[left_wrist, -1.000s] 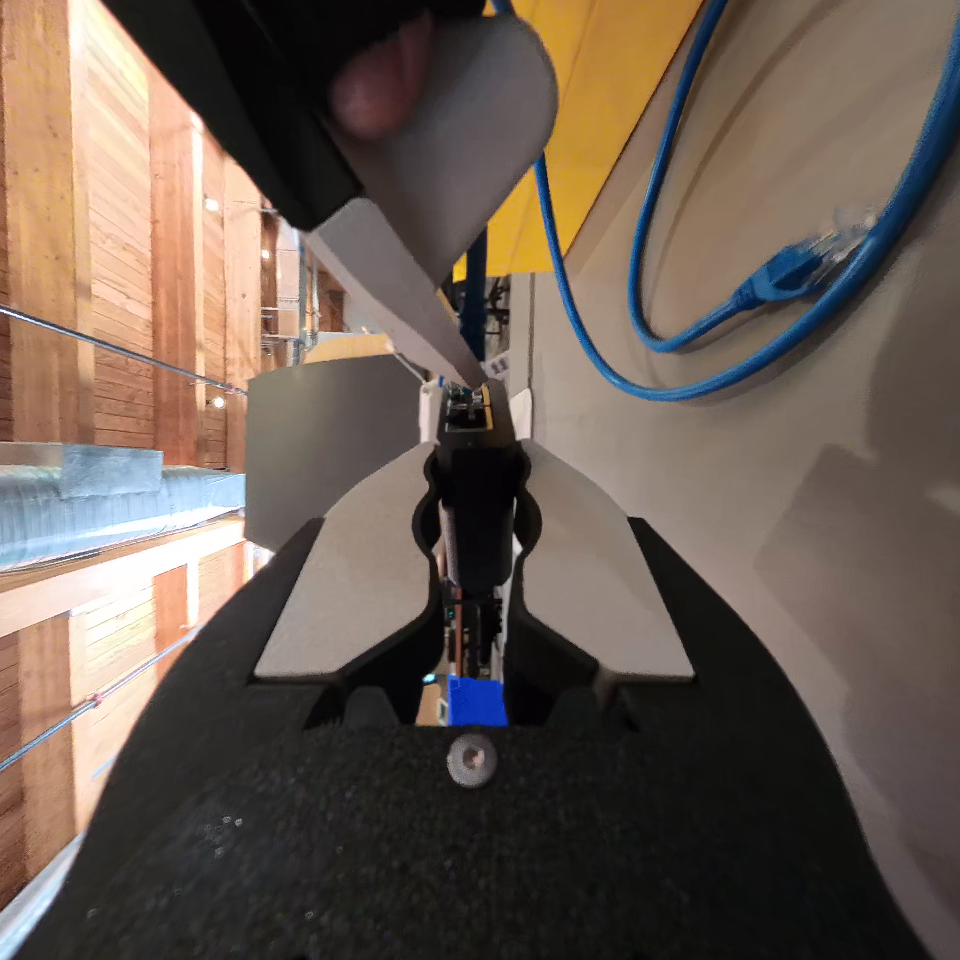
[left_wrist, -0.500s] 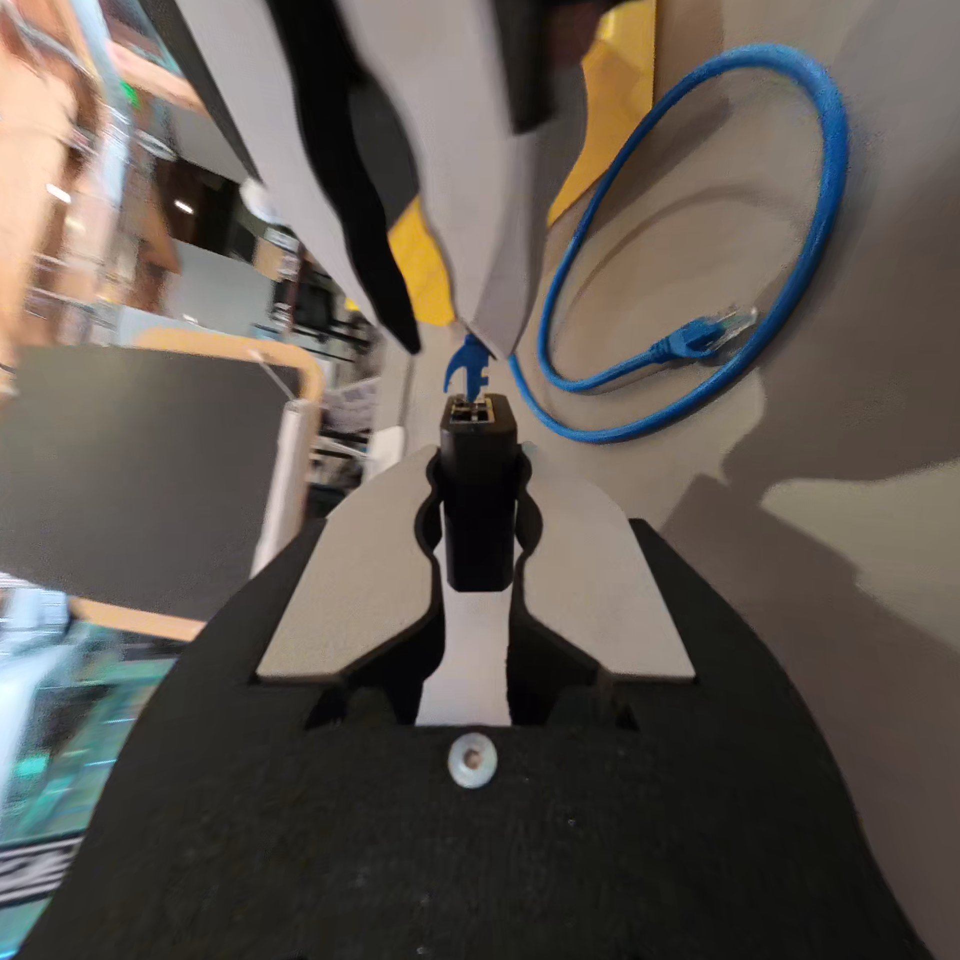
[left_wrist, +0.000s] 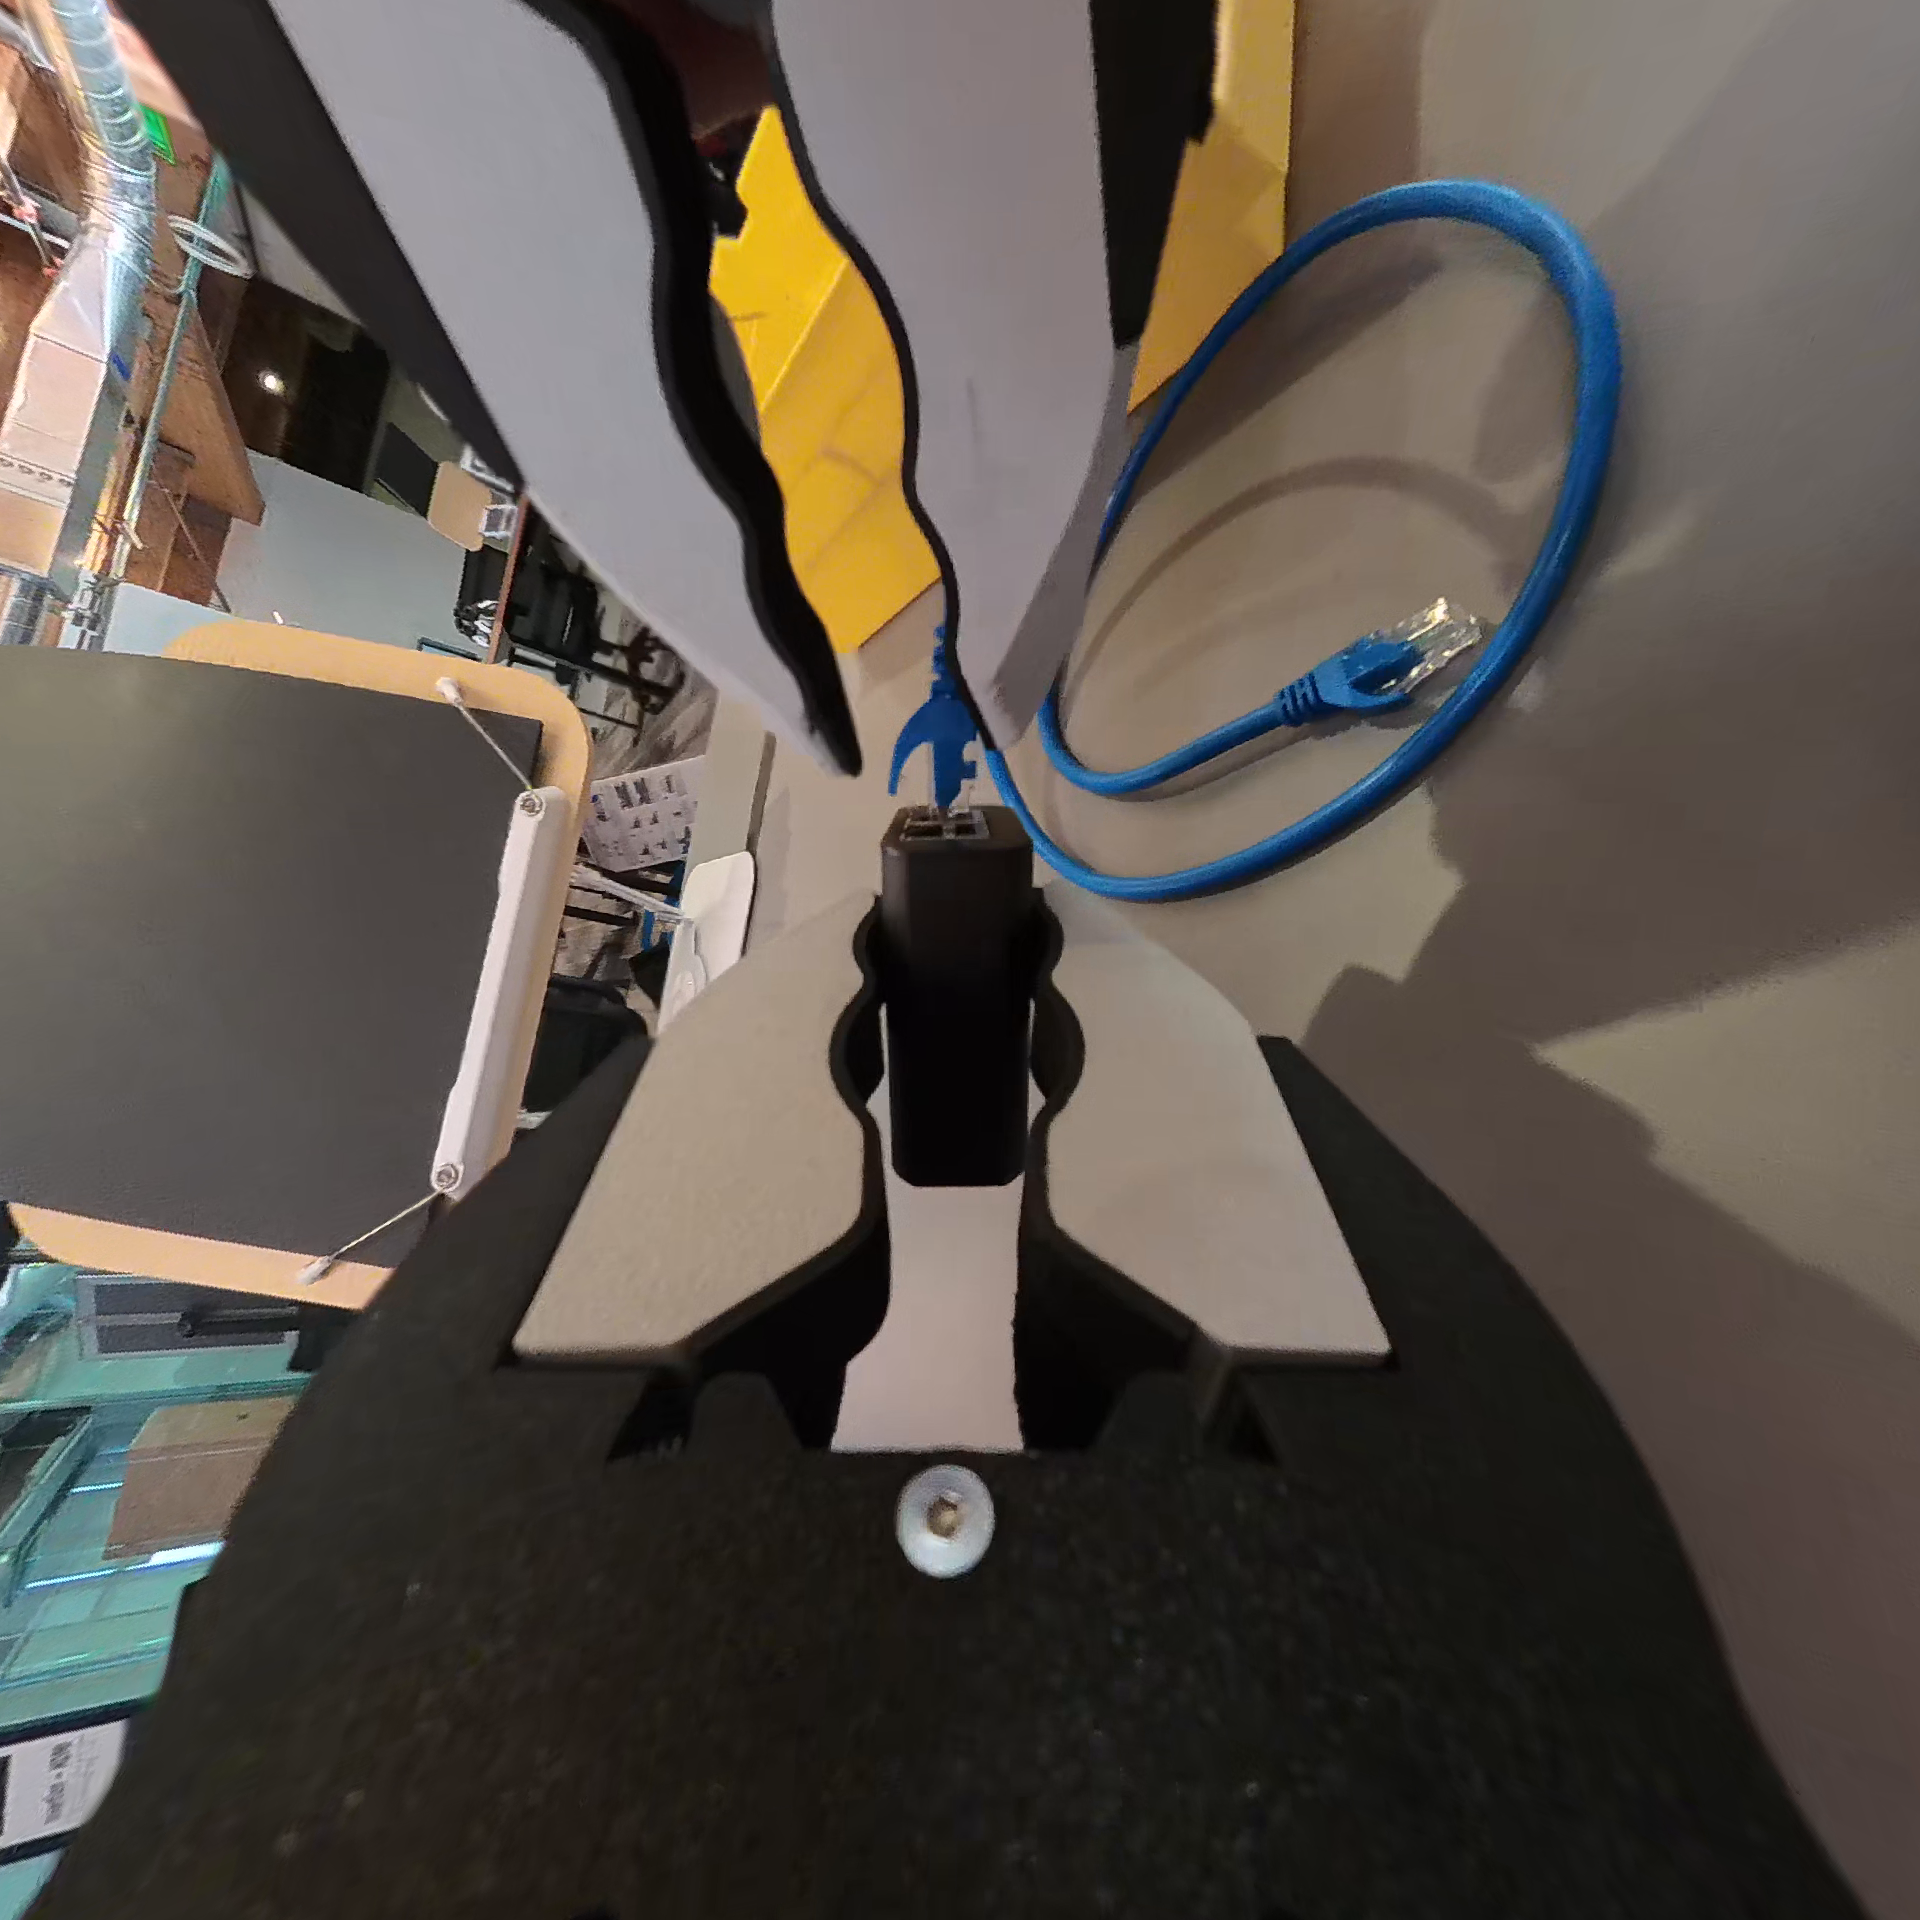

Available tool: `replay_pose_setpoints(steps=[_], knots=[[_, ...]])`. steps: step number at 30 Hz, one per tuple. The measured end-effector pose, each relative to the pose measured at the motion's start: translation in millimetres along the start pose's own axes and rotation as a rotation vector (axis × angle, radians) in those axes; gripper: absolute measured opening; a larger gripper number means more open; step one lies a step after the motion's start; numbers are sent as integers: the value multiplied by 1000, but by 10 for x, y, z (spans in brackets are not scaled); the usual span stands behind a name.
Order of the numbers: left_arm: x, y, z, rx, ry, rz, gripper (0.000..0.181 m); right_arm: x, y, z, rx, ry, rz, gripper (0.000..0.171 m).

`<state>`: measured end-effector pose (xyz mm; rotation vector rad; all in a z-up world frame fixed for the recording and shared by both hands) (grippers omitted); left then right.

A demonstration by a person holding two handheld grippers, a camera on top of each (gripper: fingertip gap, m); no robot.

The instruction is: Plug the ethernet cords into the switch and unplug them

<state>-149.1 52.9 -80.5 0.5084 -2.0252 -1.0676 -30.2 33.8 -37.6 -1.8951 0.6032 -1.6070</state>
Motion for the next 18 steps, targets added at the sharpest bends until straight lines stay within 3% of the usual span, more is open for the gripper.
replay_pose_setpoints(steps=[11, 18], knots=[[-6, -33, -33, -51, 28, -9, 24, -101, 29, -70, 101, 105, -30, 13], [-25, -52, -57, -71, 41, -4, 24, -122, 33, -34, 32, 84, -97, 12]])
Point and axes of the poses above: each gripper's, where its closed fingertips meet, x back along the fingers, z out of its underside, y = z × x across the jaws, the point moved 9 cm from there along x, back along the fingers, and after that the axes turned 14 degrees about y, right-handed, at the moved point
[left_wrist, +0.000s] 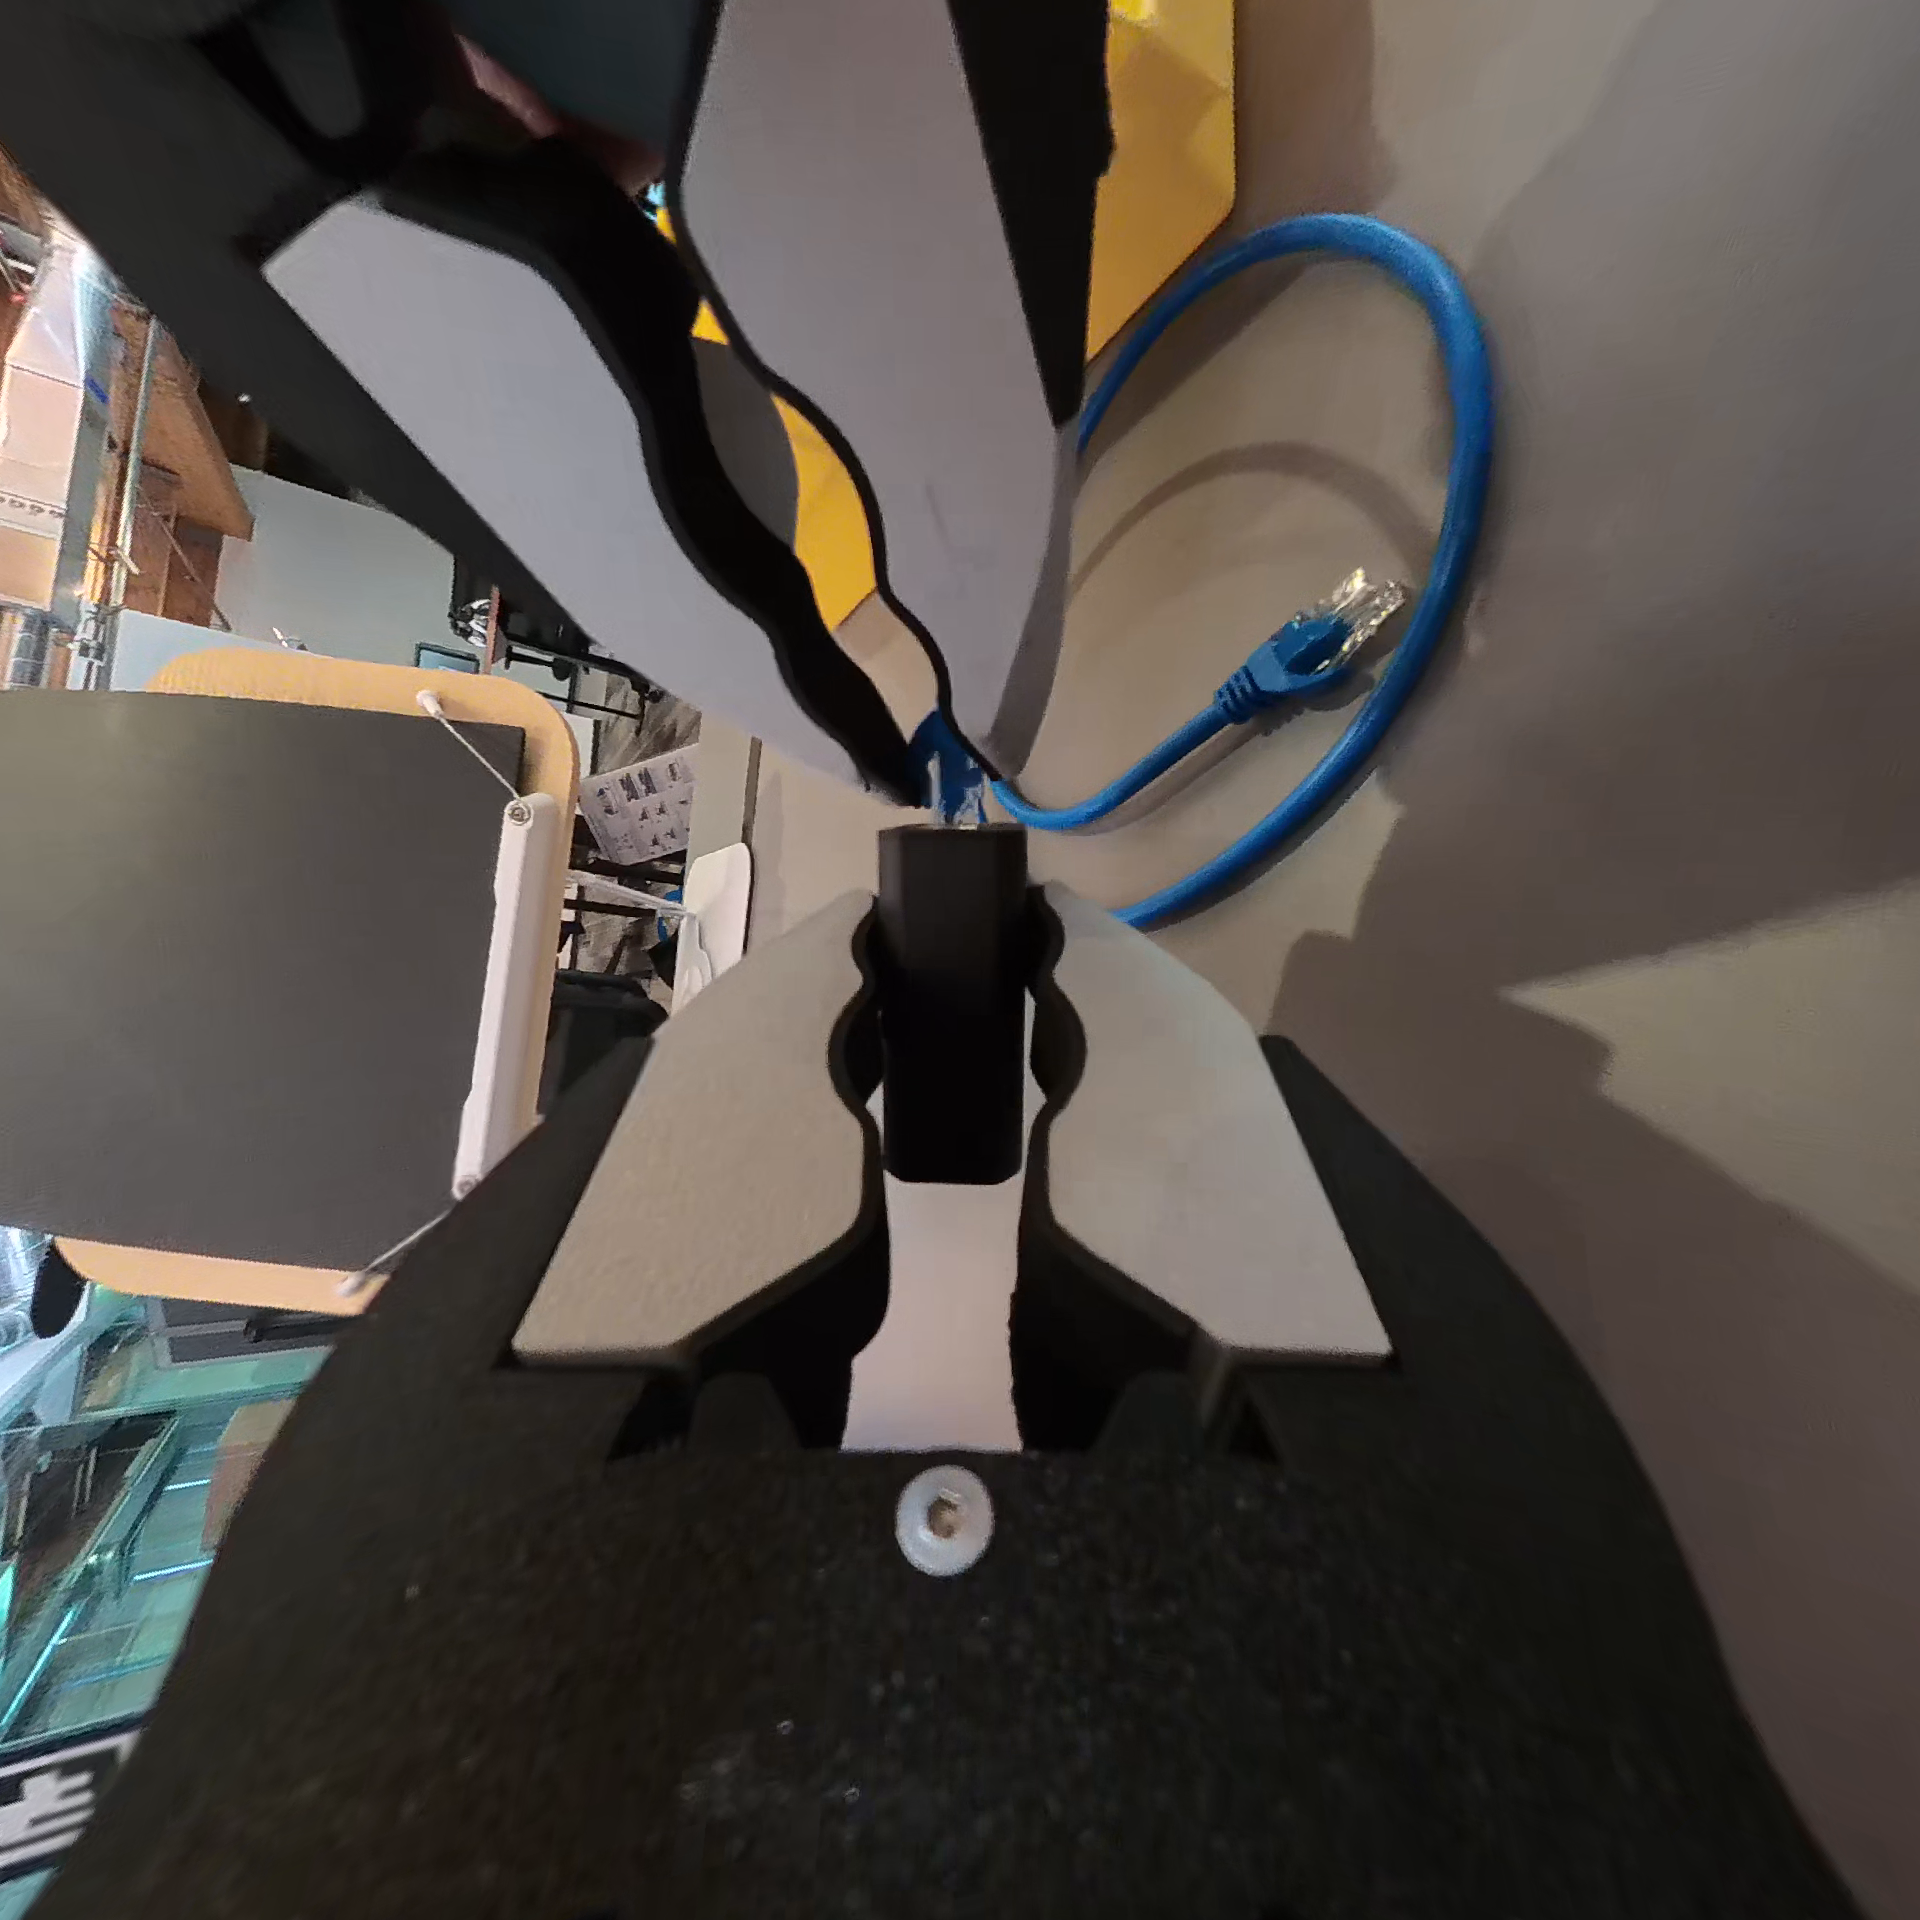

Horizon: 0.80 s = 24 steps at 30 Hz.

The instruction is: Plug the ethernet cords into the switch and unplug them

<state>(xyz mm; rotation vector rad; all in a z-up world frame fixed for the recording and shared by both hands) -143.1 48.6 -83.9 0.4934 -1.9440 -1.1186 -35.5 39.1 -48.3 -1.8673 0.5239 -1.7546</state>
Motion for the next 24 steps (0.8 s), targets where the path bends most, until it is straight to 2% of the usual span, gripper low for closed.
replay_pose_setpoints(steps=[2, 5, 9, 11, 13, 14, 16, 17, 20, 22, 24], knots=[[-3, 15, 9, 2, 4, -25, 24, -4, -25, 2, -57, -17, 7, 14], [-9, -16, -6, 21, -23, 27, 24, -2, -21, 21, -106, -25, -108, 13], [-10, -9, 24, -17, -13, -36, 24, 57, -42, 134, -224, -98, -141, 21], [11, 15, 36, -40, -14, -104, 24, 41, -60, 230, -386, -130, -227, 30], [22, 8, 25, -77, 3, -175, 24, -24, -98, 309, -635, -171, -425, 44], [19, -12, 16, -99, 8, -190, 24, -40, -106, 333, -745, -233, -528, 42], [14, -55, -6, -124, 4, -201, 24, -44, -112, 363, -899, -388, -628, 31], [16, -65, -18, -127, 1, -201, 24, -60, -95, 372, -932, -418, -625, 24], [27, -54, -36, -99, -3, -193, 24, -124, 4, 321, -896, -375, -558, 23], [20, -49, -32, -87, -3, -182, 24, -116, 24, 300, -889, -371, -481, 14], [9, -51, -28, -99, 6, -193, 24, -100, 23, 294, -877, -349, -449, 14]])
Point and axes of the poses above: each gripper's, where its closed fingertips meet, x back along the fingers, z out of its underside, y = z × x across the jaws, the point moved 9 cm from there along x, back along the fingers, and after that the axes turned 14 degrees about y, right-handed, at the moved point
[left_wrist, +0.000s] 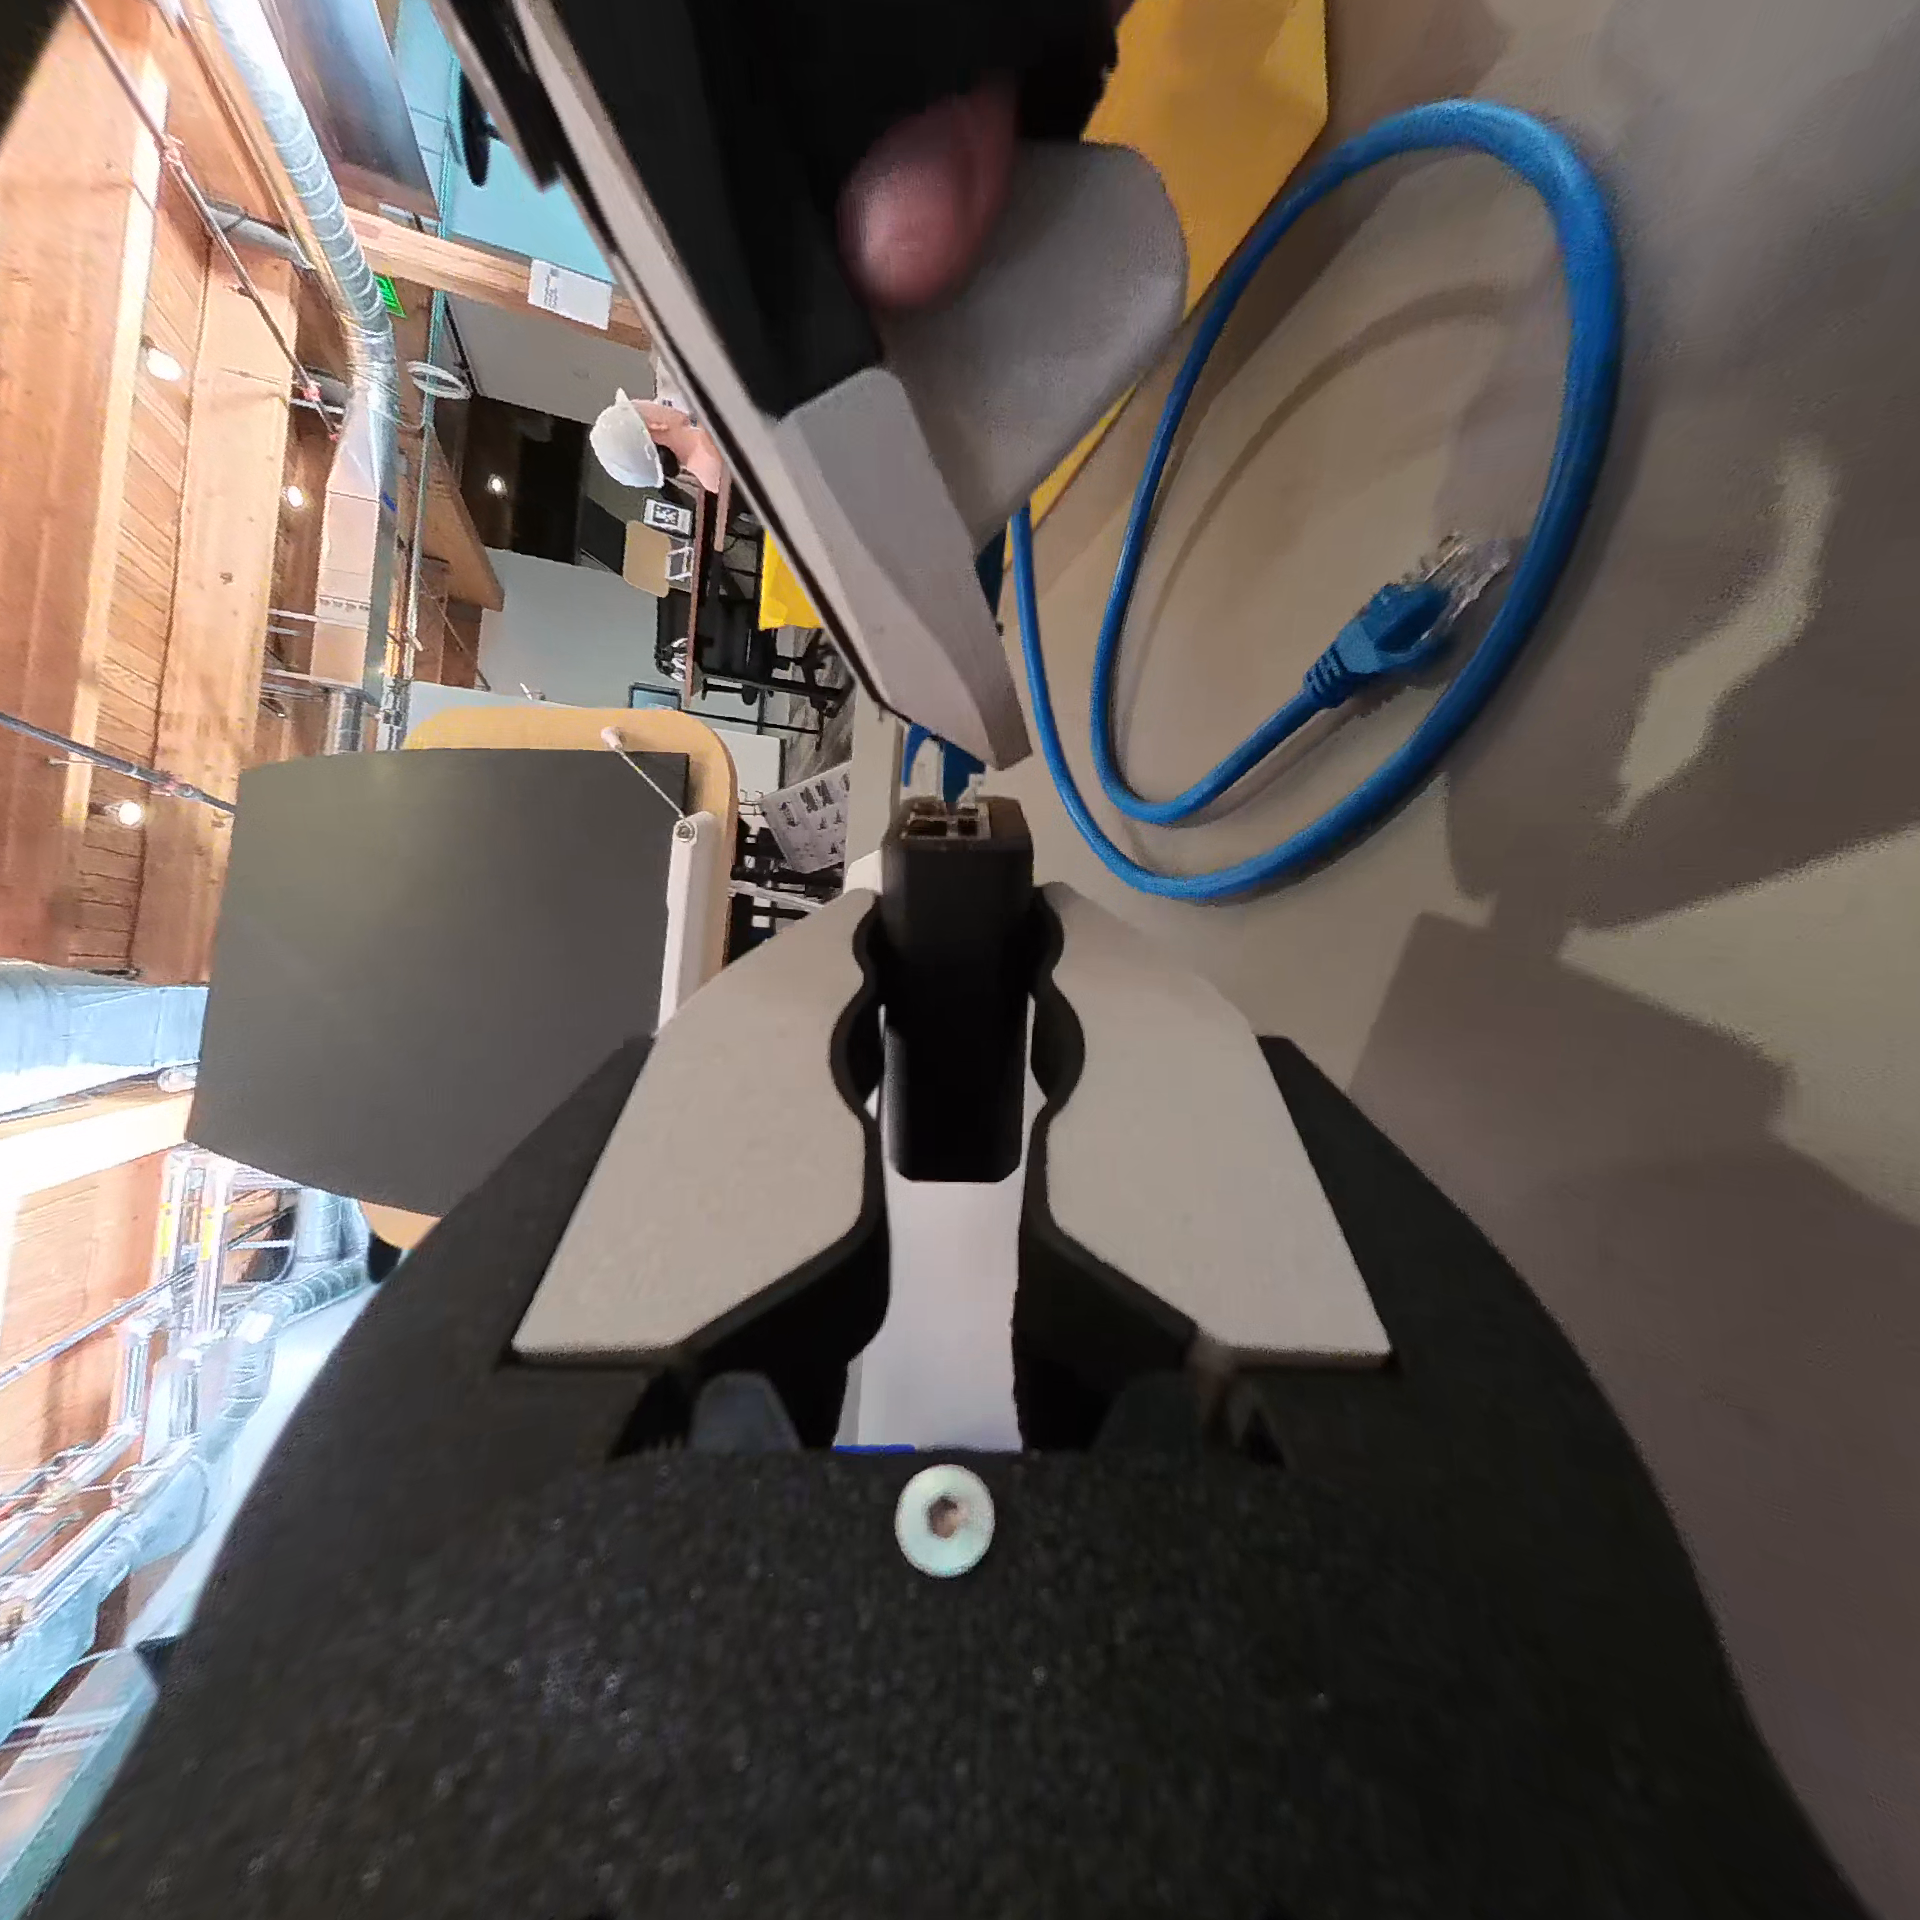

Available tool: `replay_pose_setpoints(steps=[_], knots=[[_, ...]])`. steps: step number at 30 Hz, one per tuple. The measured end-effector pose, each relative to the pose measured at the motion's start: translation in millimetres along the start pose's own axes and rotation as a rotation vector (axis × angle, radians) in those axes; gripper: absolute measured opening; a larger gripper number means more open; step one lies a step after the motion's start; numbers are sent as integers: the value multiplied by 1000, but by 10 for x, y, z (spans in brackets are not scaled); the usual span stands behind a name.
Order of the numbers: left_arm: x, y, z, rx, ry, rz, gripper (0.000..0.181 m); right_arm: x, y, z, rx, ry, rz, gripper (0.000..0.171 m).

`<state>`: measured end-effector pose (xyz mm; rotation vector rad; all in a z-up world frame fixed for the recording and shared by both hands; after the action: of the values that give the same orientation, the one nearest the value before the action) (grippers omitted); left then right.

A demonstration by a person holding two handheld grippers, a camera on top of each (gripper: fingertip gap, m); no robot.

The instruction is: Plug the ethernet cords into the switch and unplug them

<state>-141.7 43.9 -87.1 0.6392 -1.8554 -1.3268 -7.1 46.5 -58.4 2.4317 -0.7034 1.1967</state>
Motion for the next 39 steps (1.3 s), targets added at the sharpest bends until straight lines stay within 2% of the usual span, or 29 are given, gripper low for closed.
replay_pose_setpoints(steps=[3, 4, 5, 6, 7, 9, 11, 14, 16, 20, 22, 24, 29, 32, 35, 36, 39], knots=[[14, 9, 2, 6, -18, 20, 24, 37, -8, 12, -11, 14, -45, 13], [-9, 32, 49, 19, 63, 21, 24, 80, -49, 38, -25, 43, -4, 13], [-82, 76, 179, 24, 184, 2, 24, 203, -158, 111, -19, 56, 137, 12], [-148, 136, 339, 56, 246, -12, 24, 374, -244, 177, -42, 24, 146, 12], [-155, 202, 413, 121, 233, 15, 24, 528, -240, 179, -91, -38, 38, 12], [-41, 269, 252, 203, 111, 49, 24, 697, -93, 89, 2, -41, 71, 13], [-13, 201, 102, 138, 69, -10, 23, 846, -22, -27, 29, -91, 112, 13], [-126, 48, 172, 68, 114, -12, 24, 1063, 3, -147, 26, -230, -37, 13], [-137, 64, 223, 96, 121, 6, 24, 956, 31, -106, 47, -215, -73, 13], [-148, 133, 274, 164, 124, 50, 23, 269, 167, 175, 37, -96, -90, 13], [-164, 108, 298, 156, 132, 62, 24, -63, 188, 340, 39, -15, 10, 14], [-181, 72, 301, 138, 140, 76, 23, -238, 222, 436, 45, 55, 116, 28], [-203, 36, 292, 130, 134, 112, 24, -161, 400, 485, -20, 176, 372, 53], [-215, 28, 306, 136, 134, 133, 24, -242, 556, 545, -134, 204, 388, 57], [-220, 18, 308, 143, 132, 154, 24, -368, 588, 642, -227, 192, 463, 52], [-221, 11, 305, 141, 131, 160, 24, -385, 568, 655, -249, 166, 475, 45], [-219, -9, 295, 131, 128, 166, 24, -387, 515, 708, -286, 124, 406, 32]])
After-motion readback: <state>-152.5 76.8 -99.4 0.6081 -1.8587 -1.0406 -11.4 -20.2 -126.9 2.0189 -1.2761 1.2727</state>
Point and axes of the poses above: each gripper's, where its closed fingertips meet, x back along the fingers, z out of its underside, y = z × x across the jaws, the point moved 9 cm from there along x, back along the fingers, and after that the axes turned 14 degrees about y, right-handed, at the moved point
